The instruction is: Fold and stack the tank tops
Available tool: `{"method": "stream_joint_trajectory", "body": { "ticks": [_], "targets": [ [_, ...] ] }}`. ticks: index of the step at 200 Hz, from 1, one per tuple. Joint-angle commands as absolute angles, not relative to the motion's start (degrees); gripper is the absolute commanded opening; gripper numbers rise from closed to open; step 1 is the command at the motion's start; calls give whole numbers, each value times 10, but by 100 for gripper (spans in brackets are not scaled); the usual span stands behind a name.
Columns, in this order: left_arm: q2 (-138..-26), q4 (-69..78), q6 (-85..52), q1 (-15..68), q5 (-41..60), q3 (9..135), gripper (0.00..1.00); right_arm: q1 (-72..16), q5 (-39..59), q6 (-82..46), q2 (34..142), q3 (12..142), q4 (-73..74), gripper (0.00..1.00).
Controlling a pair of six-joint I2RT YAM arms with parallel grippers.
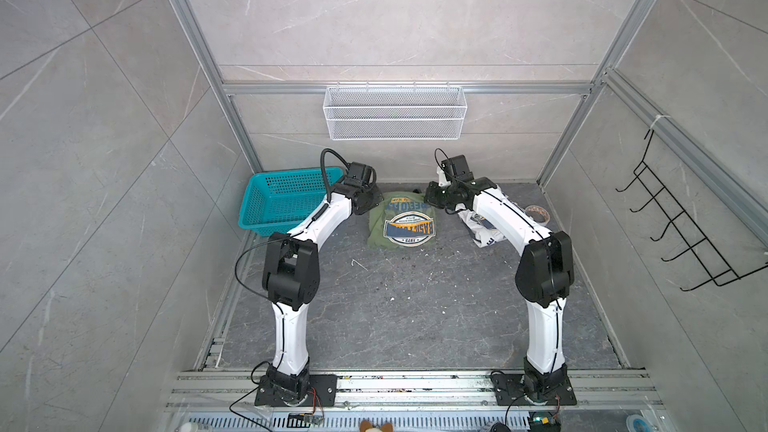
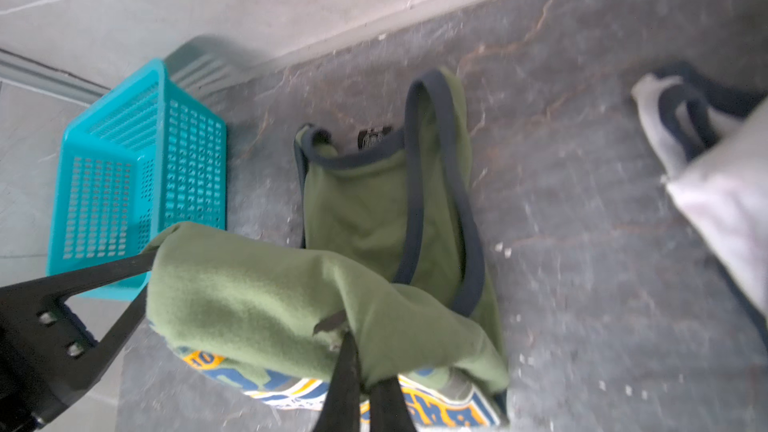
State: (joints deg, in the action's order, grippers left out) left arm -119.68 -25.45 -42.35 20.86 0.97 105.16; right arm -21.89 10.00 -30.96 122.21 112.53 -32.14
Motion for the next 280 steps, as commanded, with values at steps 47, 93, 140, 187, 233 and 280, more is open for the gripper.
{"method": "stream_joint_trajectory", "body": {
  "ticks": [47, 93, 140, 187, 233, 280],
  "targets": [
    [-1319, -241, -404, 183, 15, 1216, 17, -214, 56, -282, 1359, 1313, -336, 6],
    [-1385, -297, -396, 179, 17, 1318, 55, -214, 18, -279, 1445, 1462, -431, 59],
    [-1286, -306, -346, 188, -5, 1249, 79, -214, 8, -262, 1361, 1339, -398, 65],
    [-1245, -285, -341, 213, -17, 1112, 85, -208, 62, -284, 1278, 1118, -268, 68],
    [-1294, -302, -347, 214, -18, 1118, 90, -194, 111, -297, 1340, 1144, -289, 94],
    [-1345, -325, -349, 213, -25, 1143, 92, -191, 136, -300, 1401, 1199, -329, 93]
  ]
}}
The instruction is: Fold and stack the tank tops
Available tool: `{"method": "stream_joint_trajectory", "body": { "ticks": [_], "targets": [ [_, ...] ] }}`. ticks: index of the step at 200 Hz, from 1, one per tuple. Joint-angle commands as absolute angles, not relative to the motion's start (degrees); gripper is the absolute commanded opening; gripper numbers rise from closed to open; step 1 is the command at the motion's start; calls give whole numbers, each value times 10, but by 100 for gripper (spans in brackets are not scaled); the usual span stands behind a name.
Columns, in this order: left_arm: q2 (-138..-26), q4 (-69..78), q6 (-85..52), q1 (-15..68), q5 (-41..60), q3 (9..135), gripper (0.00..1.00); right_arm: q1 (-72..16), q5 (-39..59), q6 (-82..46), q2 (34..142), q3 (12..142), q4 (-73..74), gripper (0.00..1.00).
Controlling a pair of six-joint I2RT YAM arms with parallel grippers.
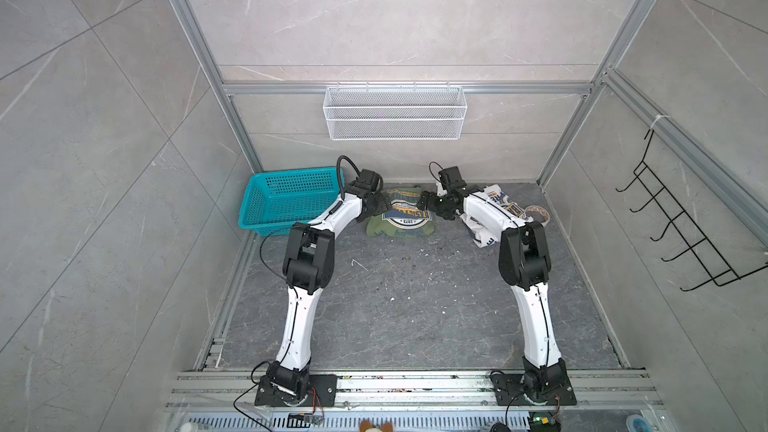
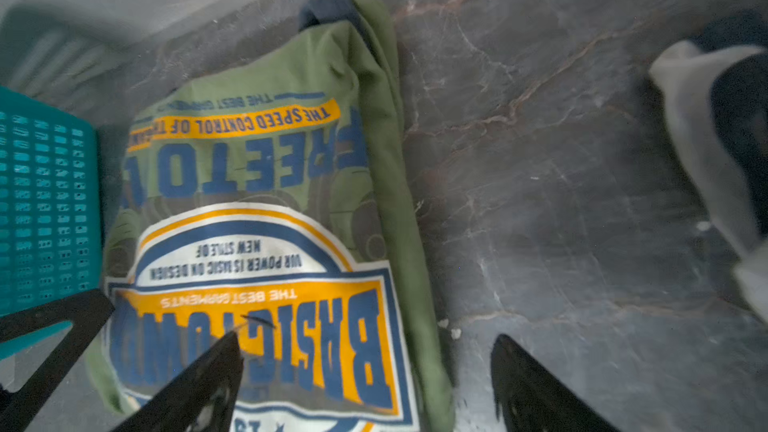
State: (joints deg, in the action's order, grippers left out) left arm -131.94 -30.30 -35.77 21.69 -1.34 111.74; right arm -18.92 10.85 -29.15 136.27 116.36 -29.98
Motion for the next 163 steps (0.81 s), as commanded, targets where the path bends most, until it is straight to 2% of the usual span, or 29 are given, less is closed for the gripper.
{"method": "stream_joint_trajectory", "body": {
  "ticks": [1, 22, 54, 79, 107, 146, 163],
  "targets": [
    [-1349, -326, -349, 213, -25, 1144, 92, -191, 137, -300, 1402, 1201, -330, 93],
    [-1370, -334, -350, 213, -19, 1158, 92, -190, 156, -301, 1428, 1225, -345, 90],
    [-1393, -343, -356, 214, -1, 1169, 91, -191, 177, -309, 1449, 1237, -352, 80],
    [-1407, -344, -362, 217, 13, 1176, 84, -195, 186, -318, 1460, 1241, -360, 74],
    [-1428, -350, -372, 220, 38, 1191, 70, -203, 187, -321, 1466, 1242, -362, 63],
    [-1402, -310, -381, 229, 77, 1164, 42, -204, 182, -320, 1441, 1237, -360, 32],
    [-1377, -285, -385, 237, 85, 1141, 32, -203, 180, -313, 1416, 1228, -359, 23]
  ]
}}
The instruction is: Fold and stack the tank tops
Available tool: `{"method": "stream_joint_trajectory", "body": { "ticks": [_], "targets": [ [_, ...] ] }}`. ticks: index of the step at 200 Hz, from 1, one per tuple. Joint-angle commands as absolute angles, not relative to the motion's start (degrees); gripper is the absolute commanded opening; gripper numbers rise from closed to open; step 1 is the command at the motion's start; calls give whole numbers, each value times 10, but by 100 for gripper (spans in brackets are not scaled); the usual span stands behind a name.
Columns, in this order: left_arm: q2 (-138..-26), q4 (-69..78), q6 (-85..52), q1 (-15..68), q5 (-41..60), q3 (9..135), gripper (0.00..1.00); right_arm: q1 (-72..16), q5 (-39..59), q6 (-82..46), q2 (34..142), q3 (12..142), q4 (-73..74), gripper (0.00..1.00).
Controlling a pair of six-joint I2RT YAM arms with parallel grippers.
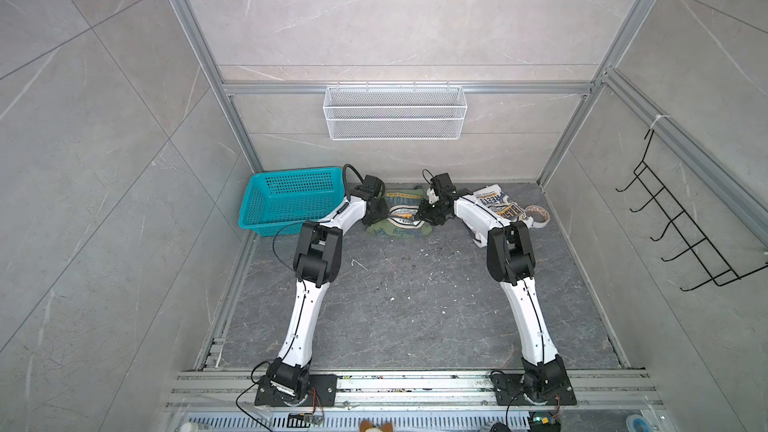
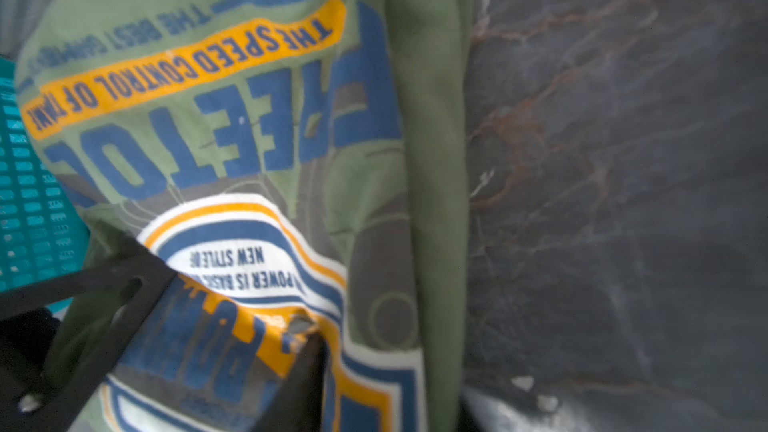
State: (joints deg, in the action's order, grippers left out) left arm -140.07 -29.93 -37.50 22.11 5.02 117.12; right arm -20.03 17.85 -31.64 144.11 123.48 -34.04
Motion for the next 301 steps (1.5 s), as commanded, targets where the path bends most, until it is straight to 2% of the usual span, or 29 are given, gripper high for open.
{"method": "stream_joint_trajectory", "body": {
  "ticks": [1, 33, 56, 66, 111, 146, 189, 230, 301],
  "targets": [
    [-1374, -283, -385, 237, 86, 1140, 31, -203, 179, -313, 1414, 1227, -358, 23],
    [-1303, -229, -401, 250, 94, 1089, 15, -204, 133, -299, 1341, 1179, -351, 12],
    [-1264, -195, -412, 265, 97, 1064, 2, -204, 79, -282, 1278, 1138, -348, 9],
    [-1251, -176, -417, 272, 97, 1054, 0, -204, 50, -272, 1252, 1126, -353, 7],
    [-1226, -127, -425, 325, 84, 1075, 0, -197, -75, -231, 1170, 1104, -386, 7],
    [-1257, -102, -439, 366, 82, 1140, 0, -181, -171, -209, 1143, 1105, -423, 7],
    [-1355, -126, -452, 403, 88, 1290, 0, -139, -177, -196, 1137, 1108, -423, 7],
    [-1431, -130, -467, 414, 93, 1433, 0, -130, -193, -196, 1157, 1165, -435, 7],
    [-1460, -60, -450, 440, 95, 1460, 0, -126, -256, -176, 1171, 1219, -435, 7]
  ]
}}
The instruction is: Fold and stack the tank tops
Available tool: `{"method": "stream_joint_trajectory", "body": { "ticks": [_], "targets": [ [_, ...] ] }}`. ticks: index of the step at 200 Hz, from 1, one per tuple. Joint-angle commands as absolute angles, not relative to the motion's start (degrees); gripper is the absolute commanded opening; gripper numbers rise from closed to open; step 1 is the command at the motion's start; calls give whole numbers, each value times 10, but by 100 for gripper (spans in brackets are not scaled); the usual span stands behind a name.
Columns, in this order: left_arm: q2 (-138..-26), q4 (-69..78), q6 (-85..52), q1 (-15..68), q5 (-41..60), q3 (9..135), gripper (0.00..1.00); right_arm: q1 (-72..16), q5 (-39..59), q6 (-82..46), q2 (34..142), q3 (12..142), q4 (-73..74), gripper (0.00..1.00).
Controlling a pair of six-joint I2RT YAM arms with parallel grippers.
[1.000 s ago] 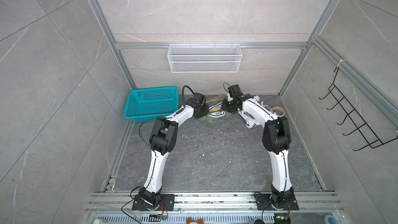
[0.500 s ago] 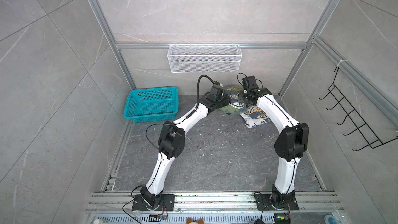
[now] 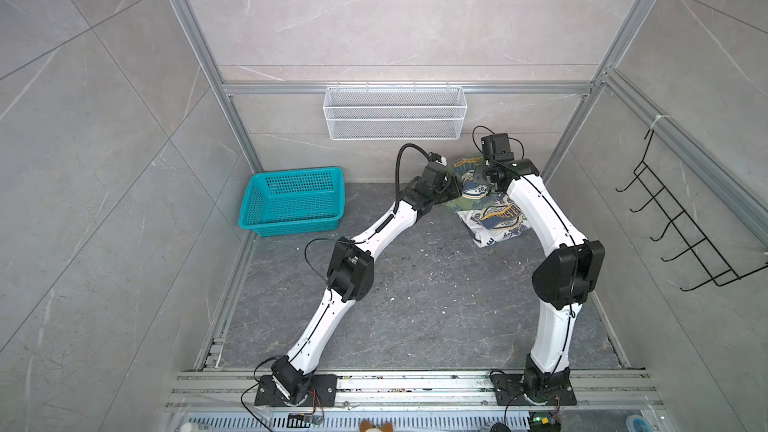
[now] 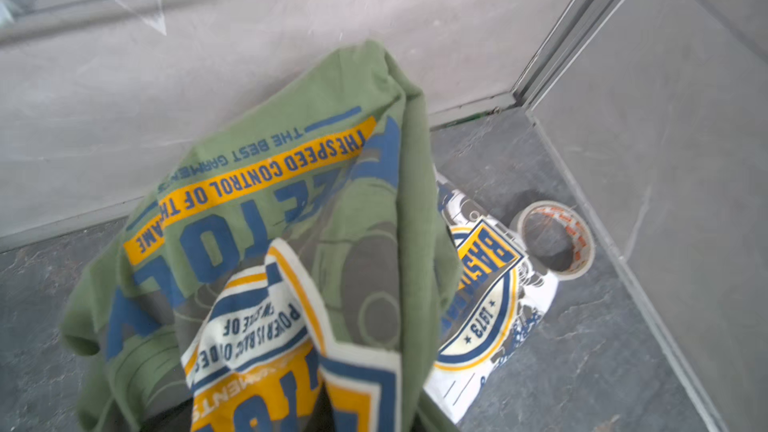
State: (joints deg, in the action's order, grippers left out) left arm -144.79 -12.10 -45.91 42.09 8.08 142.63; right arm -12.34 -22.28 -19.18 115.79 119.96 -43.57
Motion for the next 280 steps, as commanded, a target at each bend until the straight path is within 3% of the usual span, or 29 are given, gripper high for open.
{"method": "stream_joint_trajectory", "body": {
  "ticks": [1, 46, 129, 183, 280],
  "targets": [
    [-1460, -60, -449, 440, 94, 1460, 0, -126, -257, -176, 1172, 1218, -435, 7],
    [-1511, -18, -453, 460, 113, 1478, 0, -120, -332, -172, 1207, 1217, -436, 8],
    [-1587, 30, -451, 494, 109, 1511, 1, -103, -386, -107, 1228, 1200, -387, 11],
    [-1590, 27, -444, 503, 86, 1487, 1, -115, -325, -62, 1209, 1162, -349, 14],
    [-1632, 50, -432, 496, 57, 1516, 2, -113, -377, -32, 1307, 1255, -367, 14]
  ]
}}
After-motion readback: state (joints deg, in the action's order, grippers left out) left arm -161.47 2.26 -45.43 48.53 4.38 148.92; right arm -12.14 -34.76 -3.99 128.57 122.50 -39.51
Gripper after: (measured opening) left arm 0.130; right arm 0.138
